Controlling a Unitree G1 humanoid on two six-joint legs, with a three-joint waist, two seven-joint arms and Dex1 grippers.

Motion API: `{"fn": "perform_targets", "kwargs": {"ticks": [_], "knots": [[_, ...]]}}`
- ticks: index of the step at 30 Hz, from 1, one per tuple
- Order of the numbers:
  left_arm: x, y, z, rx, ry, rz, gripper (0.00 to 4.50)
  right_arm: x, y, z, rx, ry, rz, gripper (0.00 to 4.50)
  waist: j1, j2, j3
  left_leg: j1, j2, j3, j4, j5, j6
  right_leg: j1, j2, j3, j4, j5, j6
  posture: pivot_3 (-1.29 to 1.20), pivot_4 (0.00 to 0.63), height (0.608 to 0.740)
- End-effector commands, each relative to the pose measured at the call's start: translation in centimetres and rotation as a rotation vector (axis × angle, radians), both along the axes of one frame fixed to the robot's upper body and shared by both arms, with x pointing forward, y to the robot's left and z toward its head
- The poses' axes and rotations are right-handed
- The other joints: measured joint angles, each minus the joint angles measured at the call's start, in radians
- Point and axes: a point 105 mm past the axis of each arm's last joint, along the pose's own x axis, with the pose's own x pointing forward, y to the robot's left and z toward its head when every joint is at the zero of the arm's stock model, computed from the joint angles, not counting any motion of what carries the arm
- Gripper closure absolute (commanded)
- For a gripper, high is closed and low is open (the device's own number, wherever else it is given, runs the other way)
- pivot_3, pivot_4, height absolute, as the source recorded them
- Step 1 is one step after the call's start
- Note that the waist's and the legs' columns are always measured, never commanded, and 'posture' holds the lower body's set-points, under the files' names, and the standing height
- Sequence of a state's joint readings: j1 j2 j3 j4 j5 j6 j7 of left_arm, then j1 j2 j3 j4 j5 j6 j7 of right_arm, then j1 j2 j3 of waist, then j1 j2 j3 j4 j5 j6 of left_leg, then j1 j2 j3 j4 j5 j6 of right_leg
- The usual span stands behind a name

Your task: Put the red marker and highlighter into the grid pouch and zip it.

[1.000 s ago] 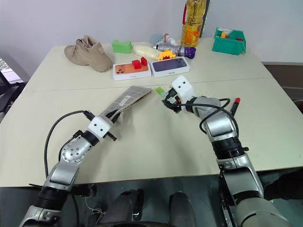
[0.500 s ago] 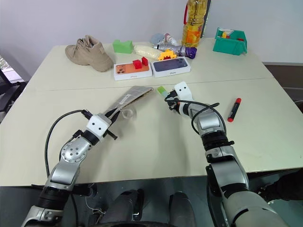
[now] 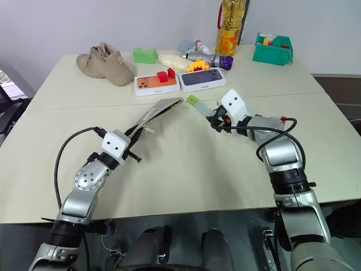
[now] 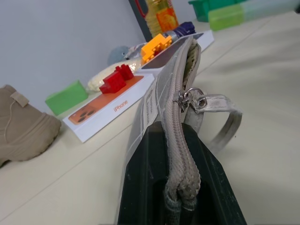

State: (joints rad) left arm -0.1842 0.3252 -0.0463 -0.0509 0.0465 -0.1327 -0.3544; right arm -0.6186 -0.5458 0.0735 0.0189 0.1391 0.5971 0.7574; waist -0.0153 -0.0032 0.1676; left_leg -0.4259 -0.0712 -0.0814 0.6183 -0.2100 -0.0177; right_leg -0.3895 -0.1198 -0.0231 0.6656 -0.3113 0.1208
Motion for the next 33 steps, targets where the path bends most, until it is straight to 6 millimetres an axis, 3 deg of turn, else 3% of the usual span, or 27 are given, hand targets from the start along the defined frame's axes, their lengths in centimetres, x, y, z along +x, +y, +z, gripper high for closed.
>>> {"fn": "perform_targets", "kwargs": {"ticks": [1, 13, 24, 33], "knots": [[0.1, -0.5, 1.4, -0.018, -0.046, -0.023, 4.50, -0.8, 1.4, 1.4, 0.011, -0.045, 0.049, 3.63, 0.003, 0.000, 0.000, 0.000, 0.000, 0.000, 0.000, 0.000, 0.000, 0.000, 0.000, 0.000, 0.000, 0.000, 0.000, 0.00, 0.150, 0.739], [-0.5, -1.4, 0.7, 0.011, -0.035, -0.060, 4.50, -0.9, 2.5, 1.4, 0.032, -0.030, 0.070, 3.63, 0.003, 0.000, 0.000, 0.000, 0.000, 0.000, 0.001, 0.000, 0.000, 0.001, 0.000, 0.000, 0.000, 0.000, 0.000, 0.00, 0.150, 0.739], [-0.5, -1.3, 0.3, 0.026, -0.023, -0.052, 4.50, -1.3, 2.3, 2.0, 0.021, -0.040, 0.094, 3.63, 0.004, 0.000, 0.000, 0.000, 0.000, 0.000, 0.001, 0.000, 0.000, 0.001, 0.000, 0.000, 0.000, 0.000, 0.000, 0.00, 0.150, 0.739], [-0.4, -1.2, 0.7, 0.003, -0.034, -0.043, 4.50, -1.2, 1.9, 1.1, 0.024, -0.014, 0.070, 3.63, 0.004, 0.000, 0.000, 0.000, 0.000, 0.000, 0.002, 0.000, 0.000, 0.001, 0.000, 0.000, 0.000, 0.000, 0.000, 0.00, 0.150, 0.739]]}}
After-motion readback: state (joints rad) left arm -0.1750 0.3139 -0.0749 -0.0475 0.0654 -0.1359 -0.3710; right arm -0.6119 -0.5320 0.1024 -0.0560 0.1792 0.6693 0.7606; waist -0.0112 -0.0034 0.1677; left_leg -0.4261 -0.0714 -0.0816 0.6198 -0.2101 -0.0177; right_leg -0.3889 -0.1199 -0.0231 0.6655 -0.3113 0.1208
